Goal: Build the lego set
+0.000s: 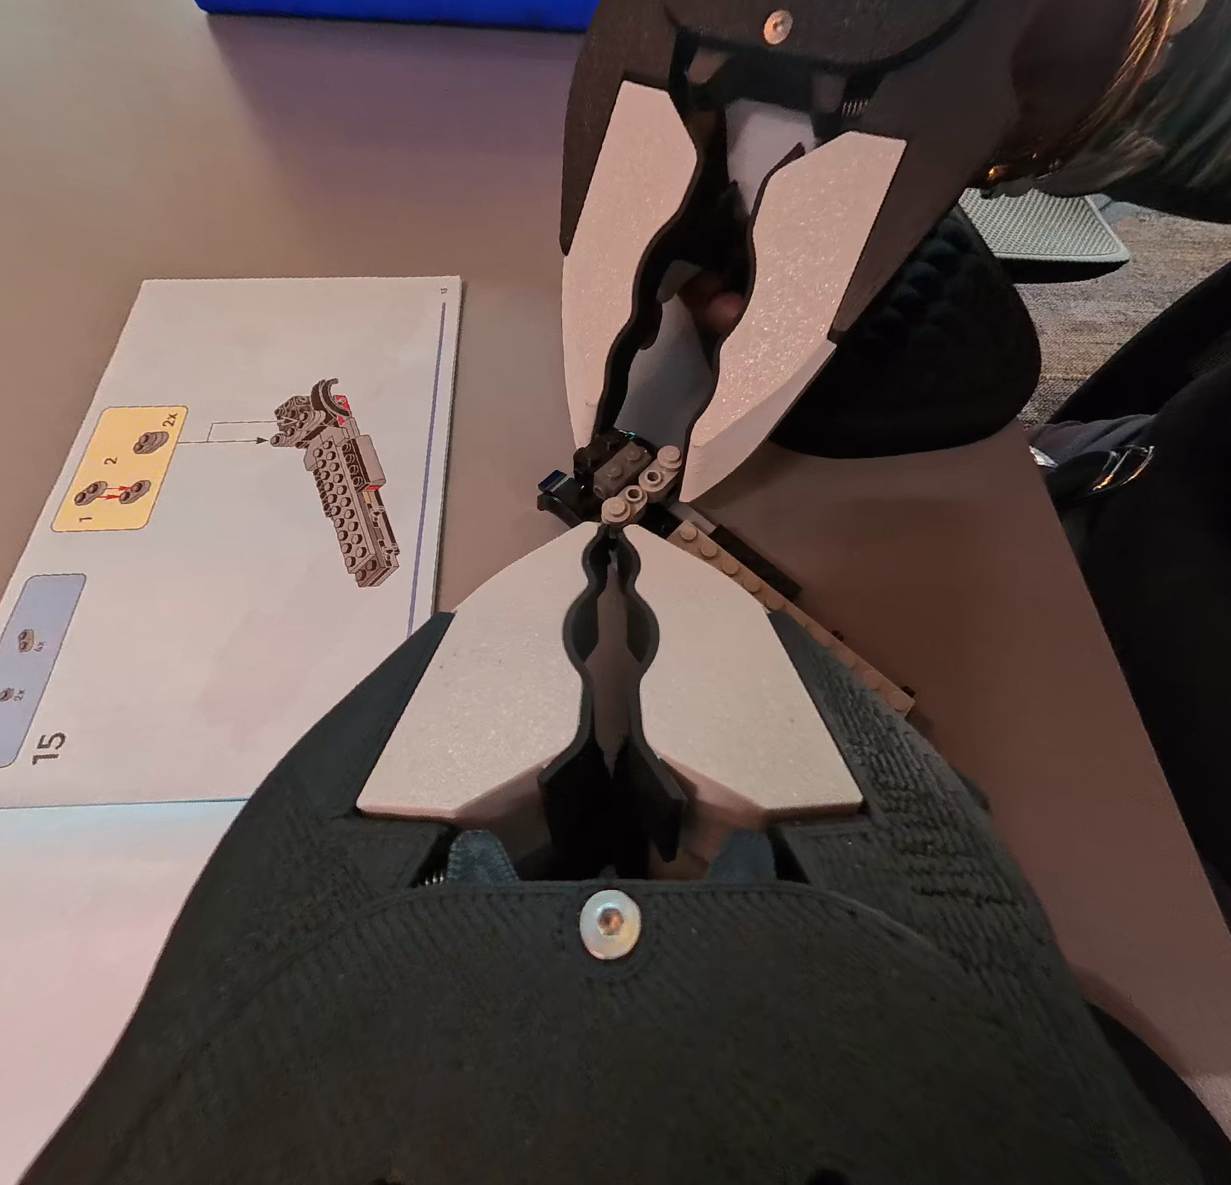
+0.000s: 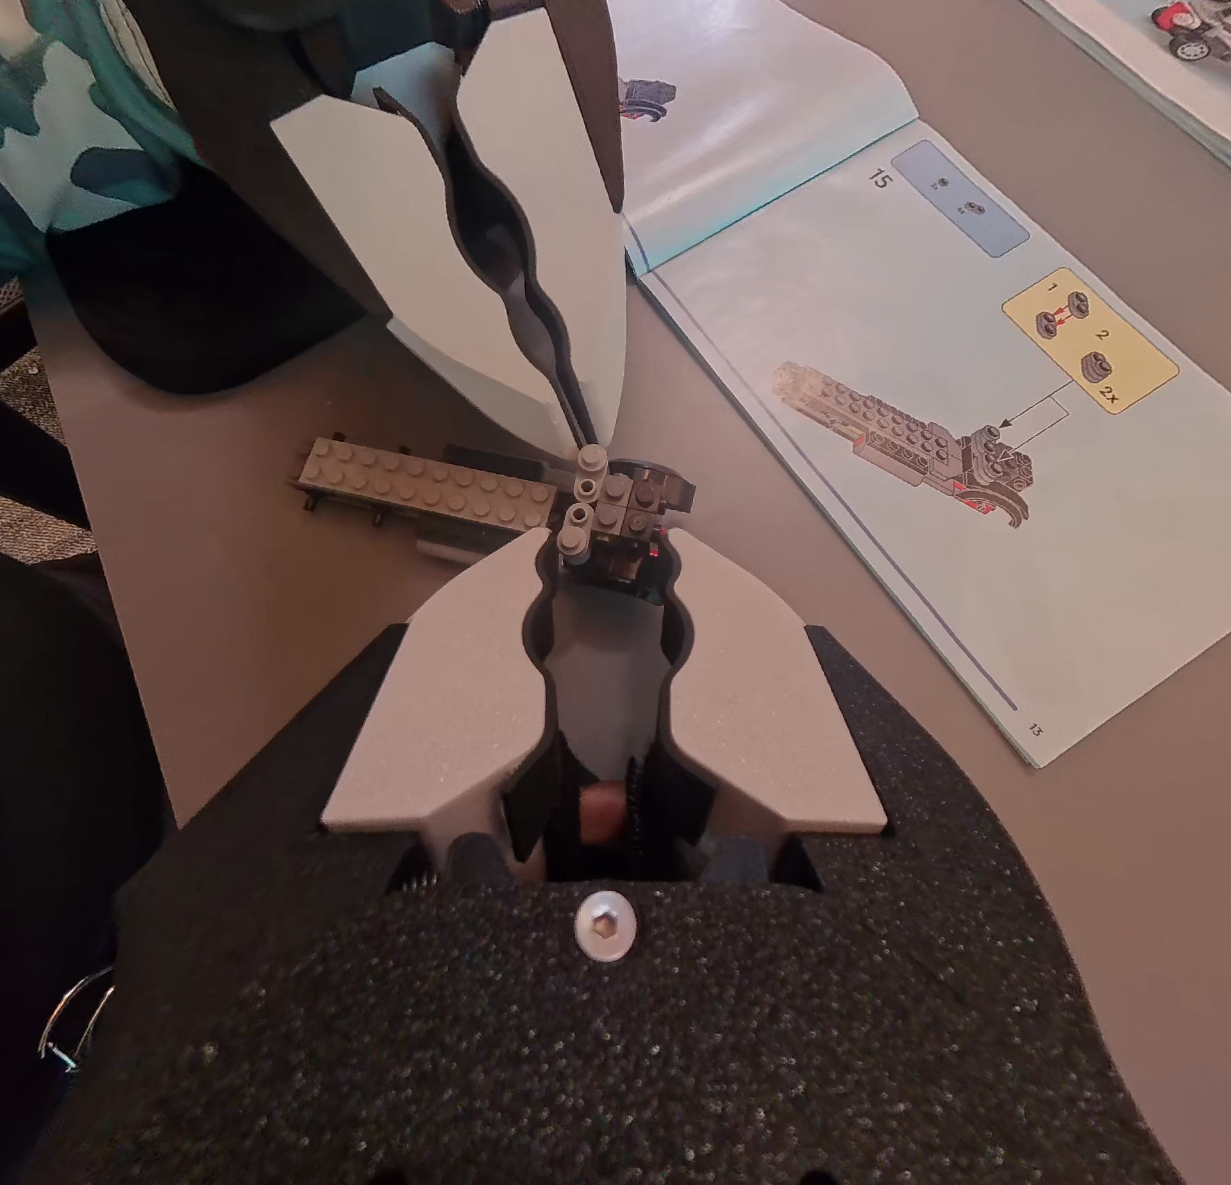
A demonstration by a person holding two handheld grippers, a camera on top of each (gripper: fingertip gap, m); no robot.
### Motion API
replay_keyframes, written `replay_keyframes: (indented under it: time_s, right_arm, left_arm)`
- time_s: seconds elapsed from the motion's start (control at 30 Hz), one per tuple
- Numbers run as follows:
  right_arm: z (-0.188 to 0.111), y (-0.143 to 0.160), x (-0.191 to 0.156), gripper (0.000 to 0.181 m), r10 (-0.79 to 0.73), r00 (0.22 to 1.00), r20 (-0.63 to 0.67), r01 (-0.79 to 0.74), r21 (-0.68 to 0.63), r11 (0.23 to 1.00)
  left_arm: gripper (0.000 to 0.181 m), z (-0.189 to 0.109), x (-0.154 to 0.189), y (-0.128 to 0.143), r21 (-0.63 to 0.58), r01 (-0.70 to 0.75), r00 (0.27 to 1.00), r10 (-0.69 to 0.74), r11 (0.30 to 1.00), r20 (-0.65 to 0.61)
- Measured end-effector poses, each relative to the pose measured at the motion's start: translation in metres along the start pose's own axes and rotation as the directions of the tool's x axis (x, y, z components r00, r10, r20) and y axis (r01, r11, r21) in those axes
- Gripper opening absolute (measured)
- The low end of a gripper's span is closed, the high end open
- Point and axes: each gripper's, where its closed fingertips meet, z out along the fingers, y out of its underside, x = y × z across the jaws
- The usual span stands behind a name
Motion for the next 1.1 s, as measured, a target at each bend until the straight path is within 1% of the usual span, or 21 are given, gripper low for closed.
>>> replay_keyframes:
  time_s: [0.57,0.73,0.9,0.93,1.0,1.1]
  right_arm:
    - [0.0002,0.0003,0.0002,0.028,-0.019,1.0,-0.011,0.018,-0.004,1.0]
    - [0.0,0.0003,0.0007,0.028,-0.012,1.0,-0.009,0.012,-0.002,1.0]
    - [-0.0001,0.0001,0.0004,0.028,-0.01,1.0,-0.005,0.01,-0.003,1.0]
    - [-0.0002,0.0005,0.0,0.031,-0.008,1.0,-0.001,0.008,-0.006,1.0]
    - [-0.0004,0.0016,0.0002,0.045,-0.002,1.0,-0.002,0.002,-0.015,1.0]
    - [-0.0033,-0.001,0.001,0.045,-0.007,1.0,-0.018,0.007,0.009,1.0]
  left_arm:
    - [0.003,0.0001,-0.0001,0.0,-0.003,0.017,1.0,-0.017,1.0,-0.002]
    - [0.002,0.0035,-0.0011,0.0046,-0.043,0.026,1.0,-0.026,0.999,0.003]
    - [0.002,0.0031,-0.0008,0.0043,-0.04,0.021,1.0,-0.021,0.999,0.004]
    - [0.003,0.0027,-0.0002,0.0038,-0.036,0.018,1.0,-0.018,0.999,0.001]
    - [0.004,0.0016,0.0014,0.0024,-0.023,0.009,1.0,-0.009,1.0,-0.006]
    - [0.007,-0.0005,0.0038,-0.0001,-0.001,-0.003,1.0,0.003,1.0,-0.018]
